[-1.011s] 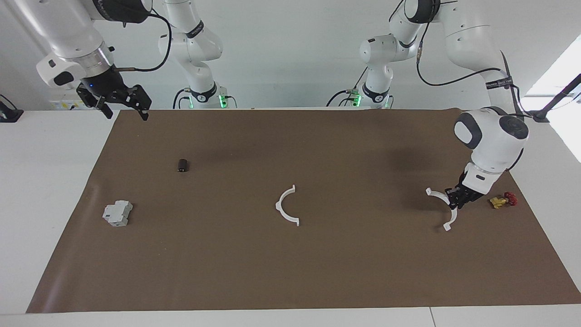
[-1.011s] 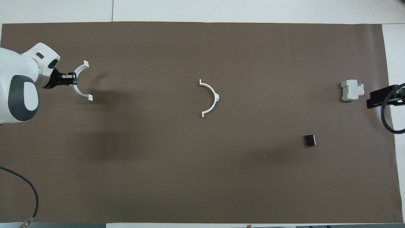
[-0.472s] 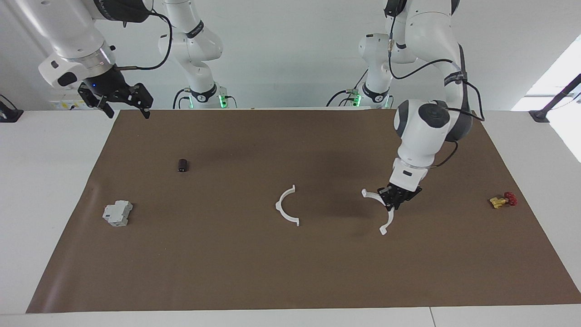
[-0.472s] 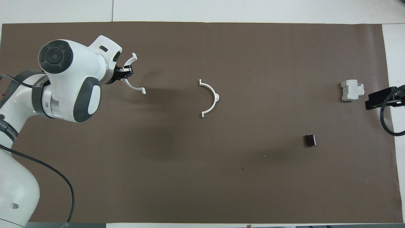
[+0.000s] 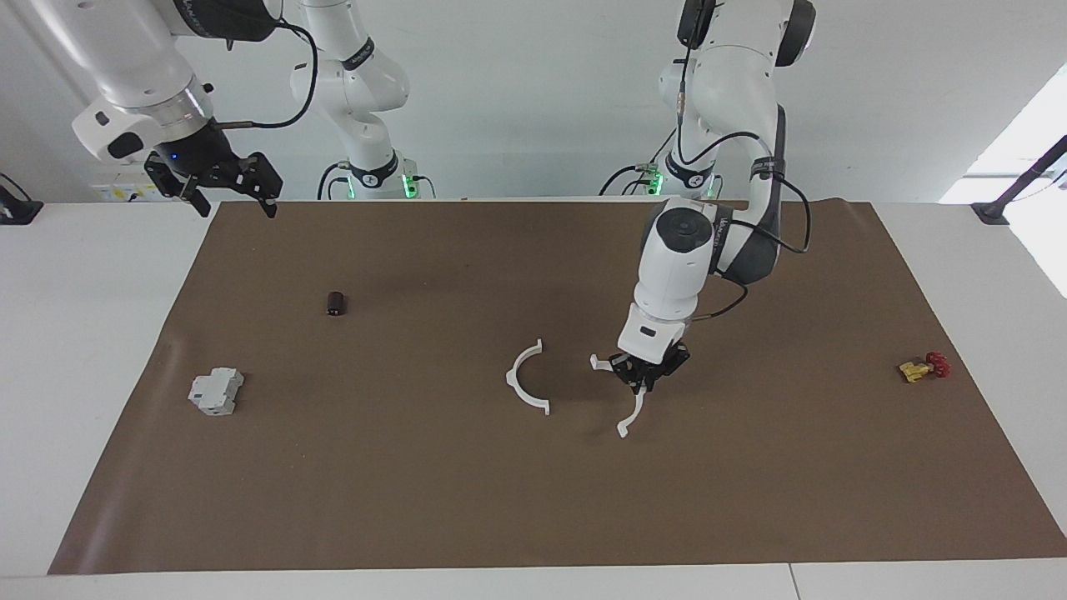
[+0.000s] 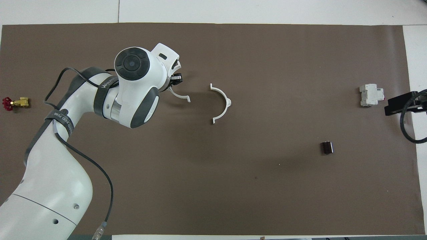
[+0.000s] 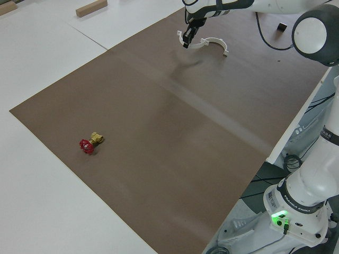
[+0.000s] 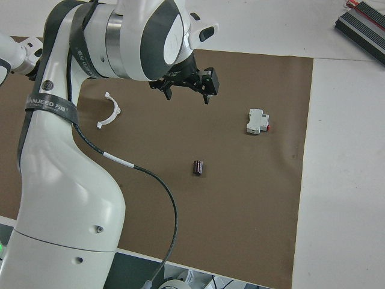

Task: Assemble drain pipe with both arms
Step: 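Lift and carry the clamp half toward the centre clamp half, then lower the clamp half onto the other half, closing the ring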

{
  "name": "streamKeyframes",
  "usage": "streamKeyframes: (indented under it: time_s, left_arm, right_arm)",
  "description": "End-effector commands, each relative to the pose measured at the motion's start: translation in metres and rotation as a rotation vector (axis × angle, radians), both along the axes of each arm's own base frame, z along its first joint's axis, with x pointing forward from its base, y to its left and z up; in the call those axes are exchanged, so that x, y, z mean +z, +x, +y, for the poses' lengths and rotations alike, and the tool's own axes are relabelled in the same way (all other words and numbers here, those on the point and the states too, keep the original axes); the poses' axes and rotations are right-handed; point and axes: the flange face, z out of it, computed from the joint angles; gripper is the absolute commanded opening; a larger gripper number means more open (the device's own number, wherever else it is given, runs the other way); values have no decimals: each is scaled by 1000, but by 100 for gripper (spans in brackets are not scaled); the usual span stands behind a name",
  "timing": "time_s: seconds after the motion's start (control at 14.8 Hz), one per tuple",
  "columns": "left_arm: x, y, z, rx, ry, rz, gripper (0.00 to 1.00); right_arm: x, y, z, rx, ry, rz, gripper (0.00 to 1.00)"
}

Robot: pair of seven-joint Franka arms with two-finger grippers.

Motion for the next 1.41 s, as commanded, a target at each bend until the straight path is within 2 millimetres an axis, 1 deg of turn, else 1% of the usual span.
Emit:
streamKeyframes:
  time_s: [0.0,0.13,0.2,0.34,0.47,0.61,0.81,0.88,1.01,1.35]
  left_arm:
    - [-14,-1,-25,-1,25,4,0]
    - [-14,-7,-36,-22,31,-1,0]
    - [-14,-9,-37,-31,41,-7,0]
    - [-23,-20,-46,-60,62,3,0]
    - [-23,-22,-48,-66,63,2,0]
    - [-26,-33,-60,-89,68,9,0]
    - [-29,-37,-62,-96,72,13,0]
    - [-34,-41,-61,-99,80,23,0]
    - [-38,-51,-69,-113,86,32,0]
    - [-35,-53,-70,-134,109,14,0]
  right_arm:
    - [0,-3,0,12,5,4,100]
    - [0,-3,-2,11,4,5,100]
    - [0,-3,-1,12,4,5,100]
    - [0,-3,-2,9,6,4,100]
    - [0,-3,-4,6,4,1,100]
    - [-1,-2,-4,6,5,0,100]
    - [0,-3,-3,8,5,-3,100]
    - [0,-3,-3,8,5,-2,100]
    - [-1,-2,-4,6,5,0,100]
    - [0,-3,-4,6,5,-2,100]
